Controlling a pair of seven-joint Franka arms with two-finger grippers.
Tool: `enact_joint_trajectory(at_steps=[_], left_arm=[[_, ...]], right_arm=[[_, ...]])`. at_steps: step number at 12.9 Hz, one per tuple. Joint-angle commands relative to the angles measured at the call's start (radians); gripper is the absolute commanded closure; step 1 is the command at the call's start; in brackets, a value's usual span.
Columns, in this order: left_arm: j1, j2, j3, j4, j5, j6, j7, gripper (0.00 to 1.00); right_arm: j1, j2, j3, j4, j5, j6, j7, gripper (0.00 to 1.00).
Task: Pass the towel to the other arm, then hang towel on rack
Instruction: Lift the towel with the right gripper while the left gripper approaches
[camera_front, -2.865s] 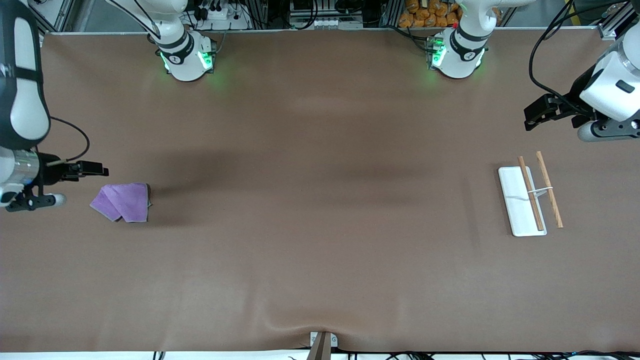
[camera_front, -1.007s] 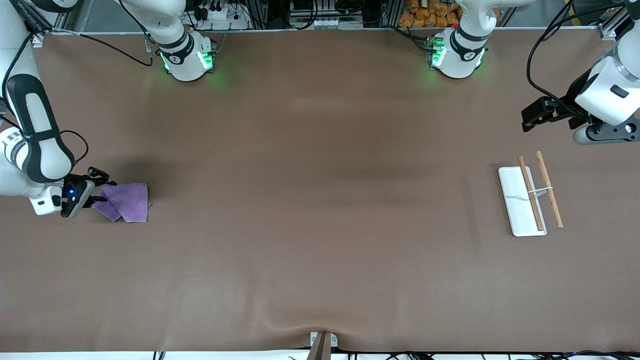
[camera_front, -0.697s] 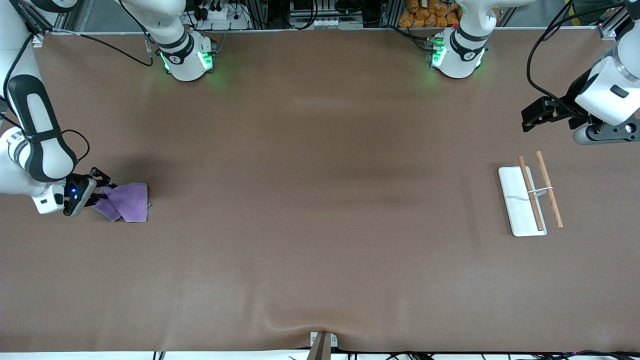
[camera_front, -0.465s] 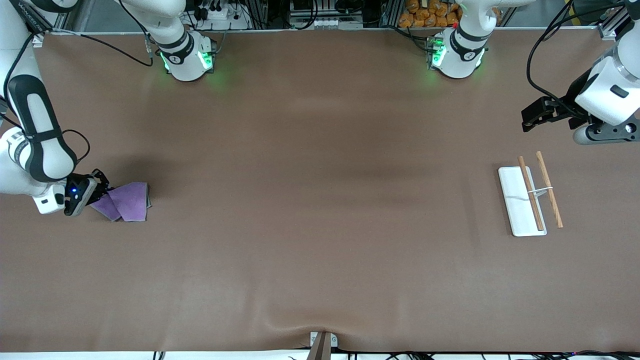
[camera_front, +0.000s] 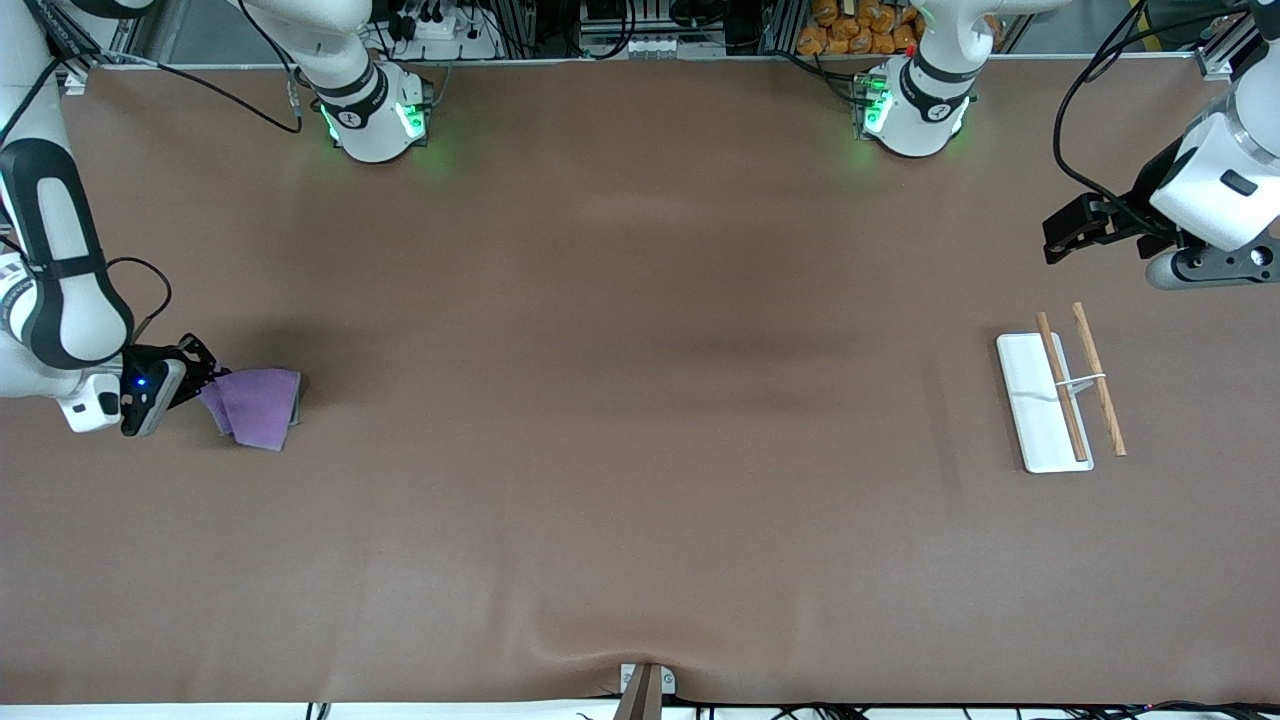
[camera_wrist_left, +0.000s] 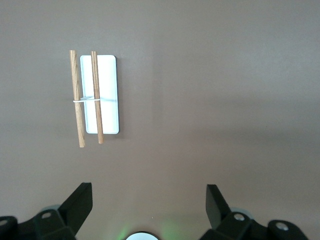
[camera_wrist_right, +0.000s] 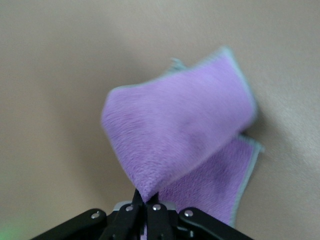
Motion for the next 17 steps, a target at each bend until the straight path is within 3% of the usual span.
enact_joint_trajectory(at_steps=[1, 9, 11, 17], left_arm=[[0.009, -0.005, -0.006, 0.002, -0.002, -0.004, 0.012, 0.0], [-0.003, -0.003, -0.006, 0.007, -0.007, 0.002, -0.003, 0.0], [-0.002, 0.003, -0.006, 0.01, -0.069, 0.008, -0.017, 0.0], [-0.086, 0.027, -0.024, 0.033, -0.163, 0.042, -0.332, 0.0]], right_arm=[[0.04, -0.08, 0.004, -0.012, 0.018, -0.099, 0.147, 1.0], [0.291, -0.259, 0.008, 0.009, 0.049, -0.279, 0.698, 1.0], [0.346, -0.285, 0.008, 0.015, 0.049, -0.291, 0.813, 1.0], [0.609, -0.296, 0.01, 0.172, 0.052, -0.351, 0.988, 1.0]])
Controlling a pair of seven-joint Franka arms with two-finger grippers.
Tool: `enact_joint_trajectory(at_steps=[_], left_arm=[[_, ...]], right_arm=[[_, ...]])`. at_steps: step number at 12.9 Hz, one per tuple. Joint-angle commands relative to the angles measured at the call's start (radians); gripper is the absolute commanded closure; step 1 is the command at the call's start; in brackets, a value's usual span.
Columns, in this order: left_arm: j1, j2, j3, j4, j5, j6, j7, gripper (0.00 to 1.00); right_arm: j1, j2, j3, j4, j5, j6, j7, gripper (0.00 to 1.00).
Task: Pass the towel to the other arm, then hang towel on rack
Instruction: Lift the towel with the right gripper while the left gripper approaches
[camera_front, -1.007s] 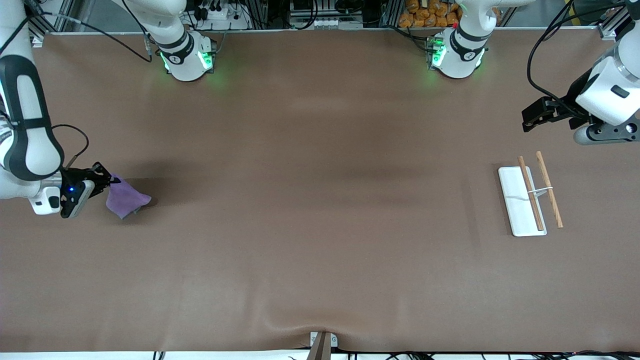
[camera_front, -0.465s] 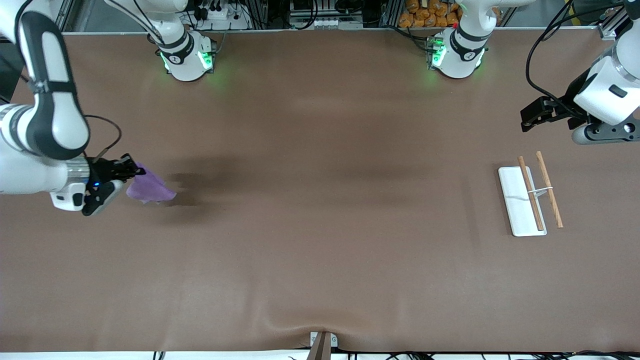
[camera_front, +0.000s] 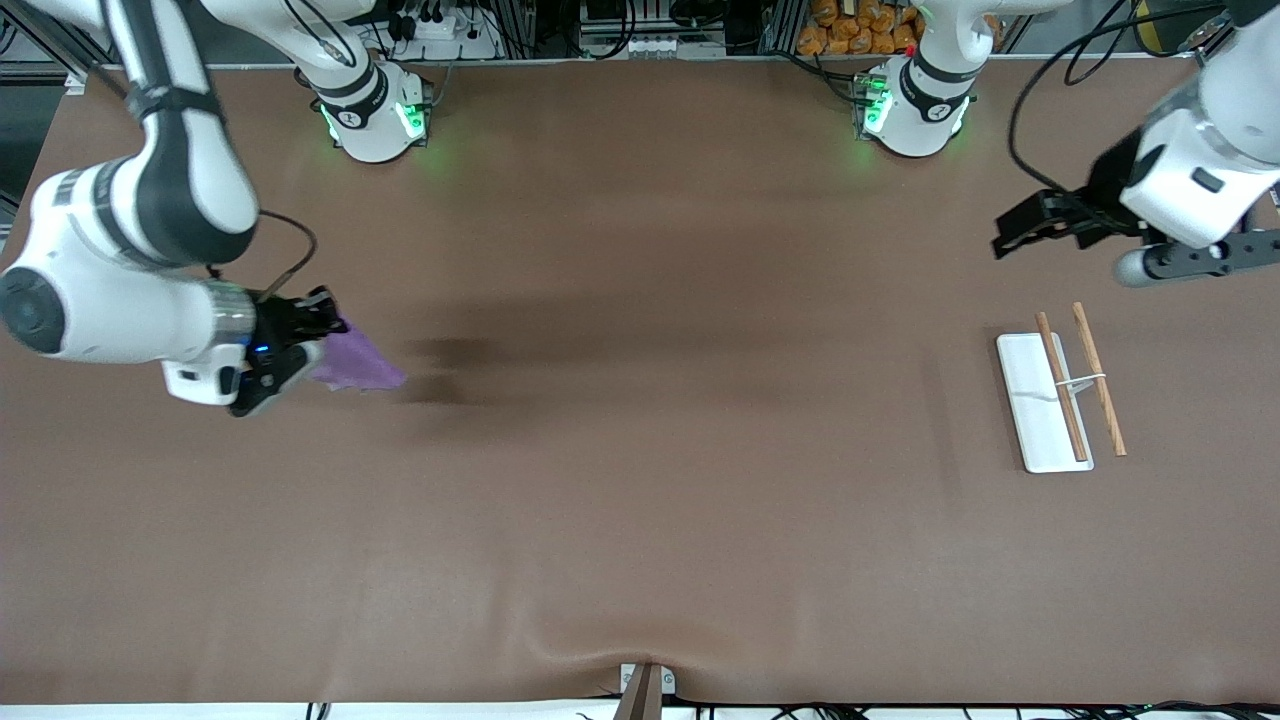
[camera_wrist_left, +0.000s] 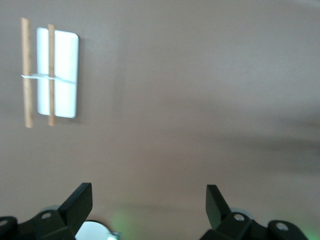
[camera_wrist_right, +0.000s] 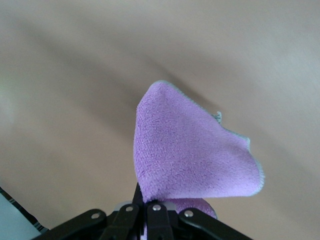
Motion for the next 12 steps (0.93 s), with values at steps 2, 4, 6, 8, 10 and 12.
enact_joint_trajectory(at_steps=[2, 4, 6, 8, 10, 12], left_arm=[[-0.069, 0.044, -0.005, 0.033, -0.039, 0.08, -0.19, 0.0], [-0.075, 0.061, -0.005, 0.033, -0.089, 0.129, -0.254, 0.0], [-0.075, 0.075, -0.005, 0.033, -0.172, 0.177, -0.326, 0.0], [-0.075, 0.096, -0.005, 0.033, -0.256, 0.247, -0.383, 0.0], [-0.078, 0.124, -0.006, 0.033, -0.311, 0.329, -0.411, 0.0], [-0.109, 0.154, -0.006, 0.033, -0.341, 0.39, -0.432, 0.0]], right_arm=[[0.17, -0.005, -0.004, 0.102, 0.012, -0.007, 0.071, 1.0], [0.272, 0.004, -0.005, 0.155, 0.044, 0.012, 0.096, 1.0], [0.31, 0.001, -0.007, 0.156, 0.191, 0.069, 0.28, 1.0], [0.357, 0.003, -0.007, 0.156, 0.288, 0.109, 0.556, 1.0], [0.403, 0.018, -0.005, 0.155, 0.378, 0.198, 0.817, 1.0], [0.458, 0.052, -0.005, 0.156, 0.45, 0.305, 1.032, 1.0]])
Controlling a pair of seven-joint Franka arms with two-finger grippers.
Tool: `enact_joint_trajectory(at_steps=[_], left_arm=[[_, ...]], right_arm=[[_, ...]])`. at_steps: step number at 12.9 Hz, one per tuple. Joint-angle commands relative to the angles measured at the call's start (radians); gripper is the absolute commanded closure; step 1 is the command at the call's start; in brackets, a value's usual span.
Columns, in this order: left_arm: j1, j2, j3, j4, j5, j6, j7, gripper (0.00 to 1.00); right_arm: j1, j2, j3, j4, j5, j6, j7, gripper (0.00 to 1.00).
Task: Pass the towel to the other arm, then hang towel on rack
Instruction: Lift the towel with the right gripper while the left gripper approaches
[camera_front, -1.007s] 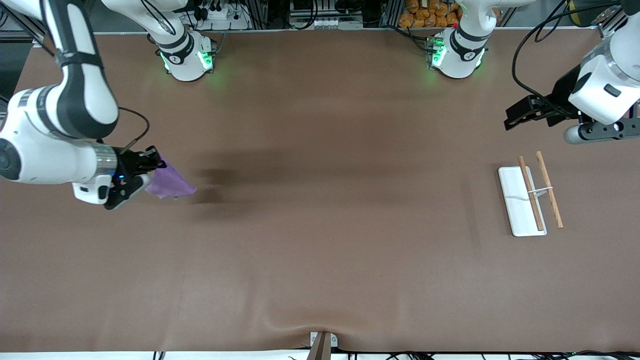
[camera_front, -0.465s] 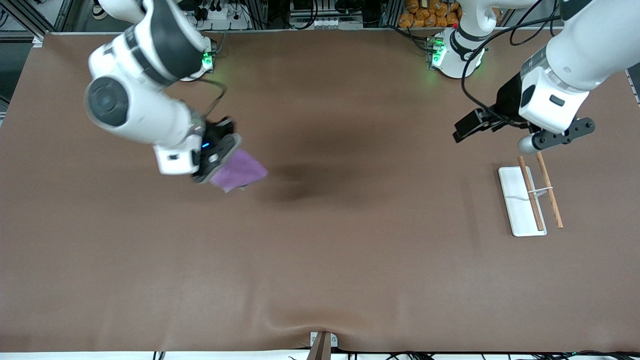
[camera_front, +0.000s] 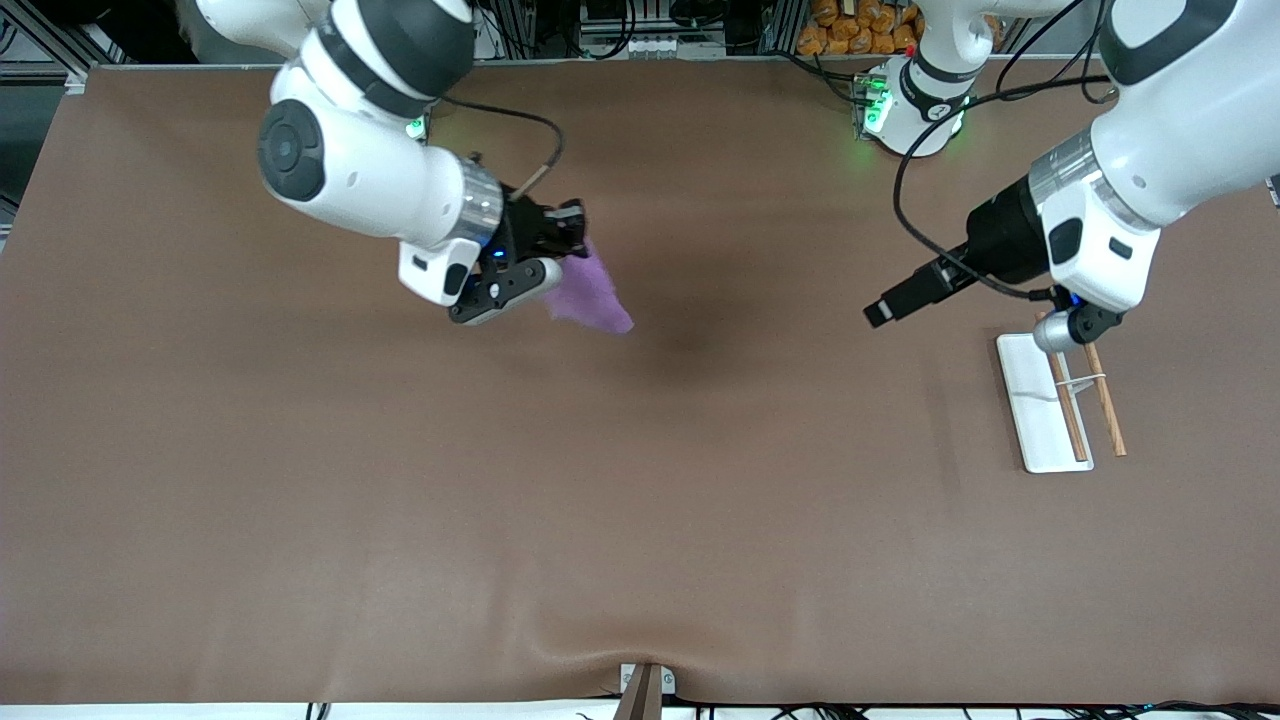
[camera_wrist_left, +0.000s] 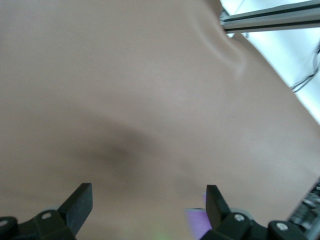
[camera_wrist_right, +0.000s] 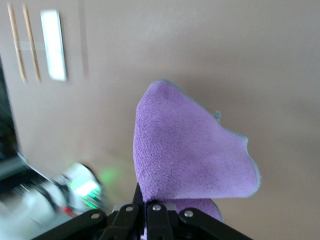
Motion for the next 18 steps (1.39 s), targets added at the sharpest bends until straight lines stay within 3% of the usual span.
enact_joint_trajectory(at_steps=[1, 5, 9, 15, 18], left_arm=[[-0.038, 0.058, -0.002, 0.025, -0.029, 0.073, -0.04, 0.0], [-0.083, 0.116, -0.007, 0.017, -0.031, 0.091, -0.029, 0.0], [-0.176, 0.162, -0.008, 0.012, -0.019, 0.077, -0.041, 0.0], [-0.193, 0.224, -0.011, 0.026, -0.031, 0.141, -0.045, 0.0], [-0.219, 0.276, -0.013, 0.107, -0.034, 0.19, -0.107, 0.02]], right_arm=[[0.061, 0.053, -0.012, 0.016, 0.128, 0.119, 0.27, 1.0], [0.078, 0.121, -0.012, 0.071, 0.208, 0.219, 0.477, 1.0], [0.065, 0.122, -0.015, 0.088, 0.326, 0.233, 0.496, 1.0], [0.078, 0.119, -0.015, 0.094, 0.328, 0.253, 0.496, 1.0], [0.082, 0.121, -0.014, 0.094, 0.33, 0.266, 0.498, 1.0]])
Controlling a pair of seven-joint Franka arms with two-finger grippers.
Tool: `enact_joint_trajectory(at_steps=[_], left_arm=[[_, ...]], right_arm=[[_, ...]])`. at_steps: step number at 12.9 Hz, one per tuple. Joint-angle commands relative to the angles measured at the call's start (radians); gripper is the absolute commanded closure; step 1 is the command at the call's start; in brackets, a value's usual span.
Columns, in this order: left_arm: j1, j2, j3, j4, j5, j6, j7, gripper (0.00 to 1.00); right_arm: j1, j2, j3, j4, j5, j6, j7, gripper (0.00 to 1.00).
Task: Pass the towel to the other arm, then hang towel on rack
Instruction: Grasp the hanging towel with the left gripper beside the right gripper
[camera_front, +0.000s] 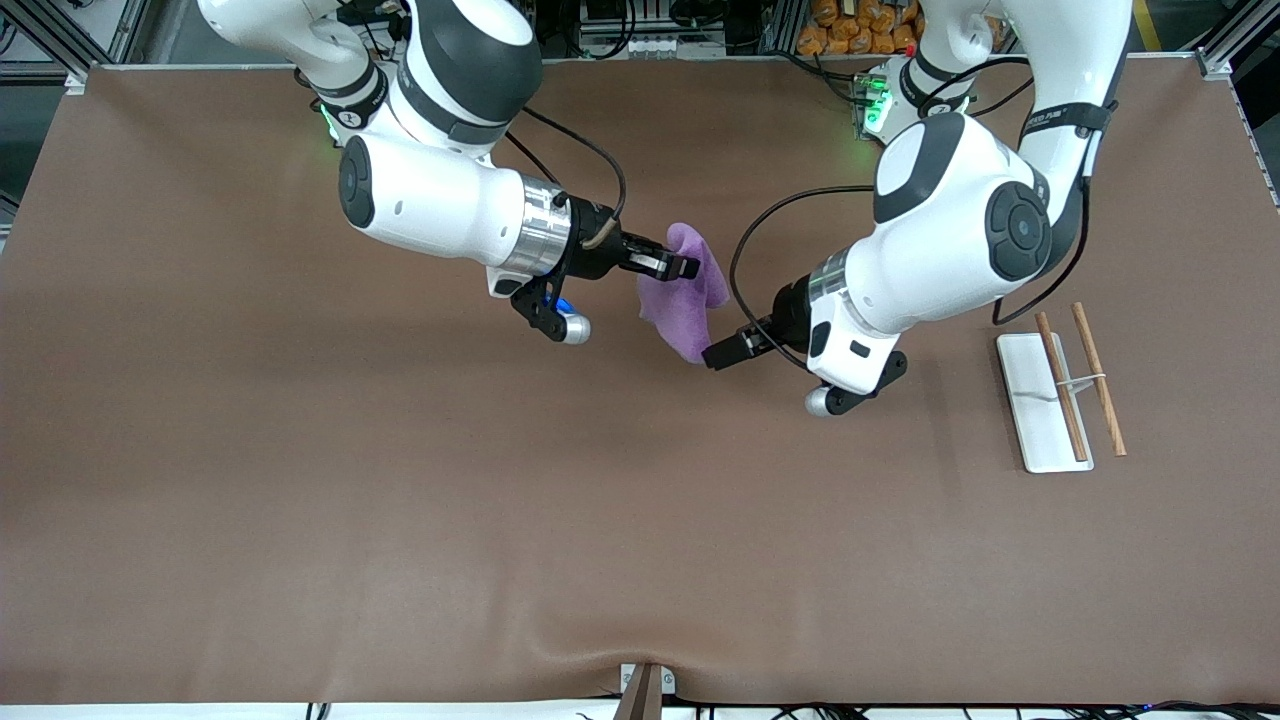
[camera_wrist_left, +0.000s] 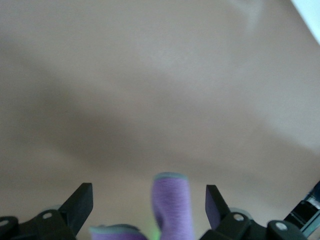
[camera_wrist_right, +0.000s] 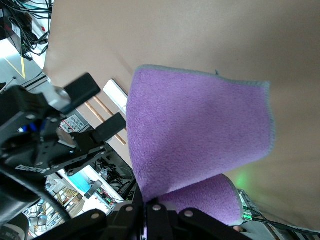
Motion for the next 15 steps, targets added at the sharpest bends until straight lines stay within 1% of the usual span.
enact_joint_trajectory(at_steps=[1, 2, 5, 8, 9, 11, 12, 13, 14, 15], left_arm=[[-0.039, 0.063, 0.002, 0.103, -0.011, 0.016, -0.078, 0.03], [-0.05, 0.064, 0.003, 0.099, -0.009, 0.016, -0.091, 0.05], [-0.055, 0.063, 0.003, 0.093, 0.0, 0.011, -0.091, 0.06], [-0.084, 0.084, 0.003, 0.093, 0.0, 0.013, -0.091, 0.31], [-0.085, 0.092, 0.003, 0.093, 0.001, 0.013, -0.093, 0.33], [-0.085, 0.083, 0.005, 0.093, 0.003, 0.005, -0.091, 0.33], [-0.082, 0.081, 0.005, 0.091, 0.003, -0.003, -0.091, 0.4], [-0.081, 0.08, 0.005, 0.091, 0.003, -0.004, -0.091, 0.53], [-0.081, 0.078, 0.005, 0.093, 0.003, -0.004, -0.091, 0.69], [-0.081, 0.08, 0.005, 0.093, 0.005, -0.004, -0.089, 0.9]], right_arm=[[0.007, 0.011, 0.0, 0.021, 0.023, 0.013, 0.015, 1.0], [0.01, 0.011, 0.0, 0.021, 0.023, 0.016, 0.015, 1.0], [0.013, 0.012, 0.0, 0.021, 0.023, 0.016, 0.015, 1.0], [0.013, 0.012, 0.0, 0.021, 0.023, 0.016, 0.014, 1.0], [0.013, 0.012, 0.0, 0.021, 0.023, 0.016, 0.014, 1.0], [0.013, 0.012, 0.0, 0.021, 0.023, 0.016, 0.014, 1.0], [0.013, 0.012, 0.0, 0.021, 0.023, 0.016, 0.012, 1.0], [0.013, 0.012, 0.0, 0.021, 0.021, 0.016, 0.012, 1.0], [0.013, 0.012, 0.0, 0.021, 0.021, 0.016, 0.012, 1.0], [0.013, 0.012, 0.0, 0.021, 0.021, 0.016, 0.012, 1.0]])
